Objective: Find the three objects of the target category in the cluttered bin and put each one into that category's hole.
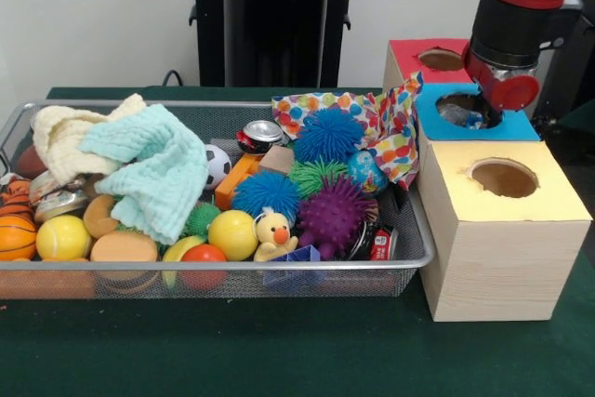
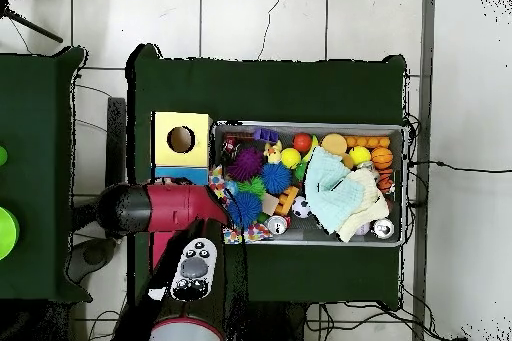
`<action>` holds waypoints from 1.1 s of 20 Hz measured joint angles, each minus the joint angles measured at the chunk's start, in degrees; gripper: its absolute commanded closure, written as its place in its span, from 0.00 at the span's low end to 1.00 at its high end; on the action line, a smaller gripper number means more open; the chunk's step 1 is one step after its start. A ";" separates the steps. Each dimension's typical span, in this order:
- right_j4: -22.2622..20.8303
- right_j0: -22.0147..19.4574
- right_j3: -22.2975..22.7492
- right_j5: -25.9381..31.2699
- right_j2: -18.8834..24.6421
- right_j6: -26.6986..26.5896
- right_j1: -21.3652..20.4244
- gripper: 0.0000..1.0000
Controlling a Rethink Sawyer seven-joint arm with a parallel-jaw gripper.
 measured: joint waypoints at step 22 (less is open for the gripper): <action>-3.58 -8.10 4.90 -2.17 8.37 0.00 -3.65 1.00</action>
